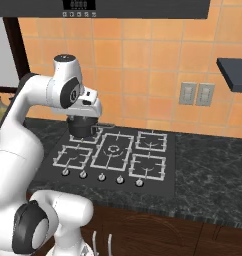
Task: Turn off the rear left burner of the stove.
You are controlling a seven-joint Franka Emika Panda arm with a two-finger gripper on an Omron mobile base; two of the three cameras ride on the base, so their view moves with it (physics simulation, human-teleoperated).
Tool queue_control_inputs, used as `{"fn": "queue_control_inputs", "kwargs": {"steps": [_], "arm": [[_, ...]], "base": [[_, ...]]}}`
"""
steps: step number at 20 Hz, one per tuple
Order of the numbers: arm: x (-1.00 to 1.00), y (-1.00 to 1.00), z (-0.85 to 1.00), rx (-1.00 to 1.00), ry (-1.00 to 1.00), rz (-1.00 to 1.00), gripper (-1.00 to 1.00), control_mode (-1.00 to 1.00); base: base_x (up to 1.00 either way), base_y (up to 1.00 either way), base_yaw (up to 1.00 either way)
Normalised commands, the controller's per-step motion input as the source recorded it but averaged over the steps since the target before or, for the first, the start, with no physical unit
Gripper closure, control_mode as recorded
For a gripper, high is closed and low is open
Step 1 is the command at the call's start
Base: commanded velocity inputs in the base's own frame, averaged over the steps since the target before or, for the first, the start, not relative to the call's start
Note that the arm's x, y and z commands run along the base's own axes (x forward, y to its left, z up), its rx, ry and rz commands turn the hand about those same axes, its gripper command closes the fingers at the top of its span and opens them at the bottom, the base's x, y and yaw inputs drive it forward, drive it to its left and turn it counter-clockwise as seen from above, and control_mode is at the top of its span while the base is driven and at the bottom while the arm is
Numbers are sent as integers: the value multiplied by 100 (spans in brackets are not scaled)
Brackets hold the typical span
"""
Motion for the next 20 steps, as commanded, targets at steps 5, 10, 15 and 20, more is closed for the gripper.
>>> {"fn": "queue_control_inputs", "kwargs": {"steps": [5,10,15,20], "arm": [[-4,0,-5,0,0,0,-100,-100],[-7,7,-26,-1,1,0,-100,-100],[-7,12,-49,-1,3,0,-100,-100],[-3,15,-79,-2,5,0,-100,-100]], "base": [[0,0,0],[0,0,0],[0,0,0],[0,0,0]]}}
